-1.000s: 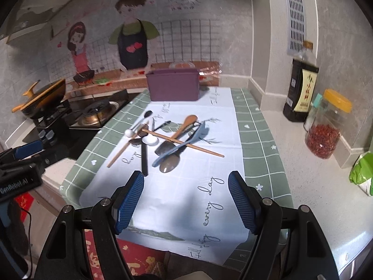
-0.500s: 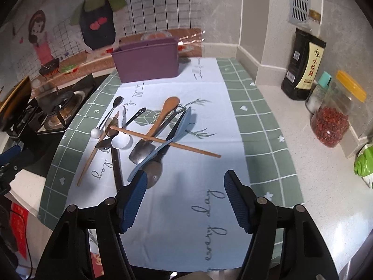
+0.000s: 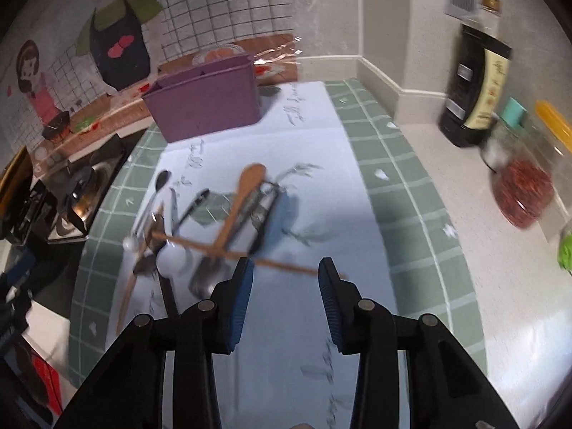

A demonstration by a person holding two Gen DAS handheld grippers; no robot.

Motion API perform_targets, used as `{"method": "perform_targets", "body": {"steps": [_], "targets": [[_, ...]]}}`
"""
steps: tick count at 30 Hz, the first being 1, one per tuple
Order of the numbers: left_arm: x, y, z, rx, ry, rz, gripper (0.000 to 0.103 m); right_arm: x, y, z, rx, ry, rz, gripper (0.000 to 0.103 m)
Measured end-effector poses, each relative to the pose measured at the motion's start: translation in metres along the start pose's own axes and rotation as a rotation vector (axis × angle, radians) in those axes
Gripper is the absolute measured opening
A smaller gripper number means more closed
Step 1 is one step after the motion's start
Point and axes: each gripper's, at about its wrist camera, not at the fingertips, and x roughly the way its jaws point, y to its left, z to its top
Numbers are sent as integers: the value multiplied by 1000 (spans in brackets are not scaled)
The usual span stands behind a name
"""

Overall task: Organize utensils
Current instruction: 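Grasp the white spoon with the left tool while the right tool grasps the blue spatula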

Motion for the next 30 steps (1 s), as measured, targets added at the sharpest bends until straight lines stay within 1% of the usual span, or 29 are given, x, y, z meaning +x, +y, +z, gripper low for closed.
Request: {"method": "perform_targets", "body": {"steps": [2,4,5,7,10,12,13,15,16,19,22,24,25,28,30], "targets": [[1,-2,-2,-29,6,7,79,18,2,10,-14,21,14,36],[4,-4,-4,-62,12,-17,79,32,1,16,-14,38,22,36],[6,-5,-4,-69,23,-16,79,41,0,20,-15,40,21,36],[12,-10,-6,-68,58,17,79,57,-2,25,-7,55,20,36],[15,-17,-8,-63,76,46,79,74,-7,28,11,102,85,36],[15,-22,-8,-60,75,63,79,81,-6,29,-13,109,78,36],[16,-22,-7,-59,73,67,79,83,-7,29,-25,109,77,32],[17,-25,-6,-53,75,63,79,85,-6,29,-61,107,82,16],[19,-27,-5,-50,78,58,78,84,-5,30,-86,105,87,16],[27,-28,-2,-66,84,31,68,73,-3,35,-147,84,118,11],[42,-31,4,-77,102,11,66,57,-2,40,-207,54,151,9],[55,-33,7,-92,131,-29,59,47,-3,46,-227,41,175,9],[63,-35,8,-96,150,-47,51,41,-4,49,-232,34,188,9],[82,-44,9,-73,183,-41,47,32,-8,54,-225,22,213,9],[93,-49,10,-64,202,-34,41,27,-11,54,-214,10,224,9]]}}
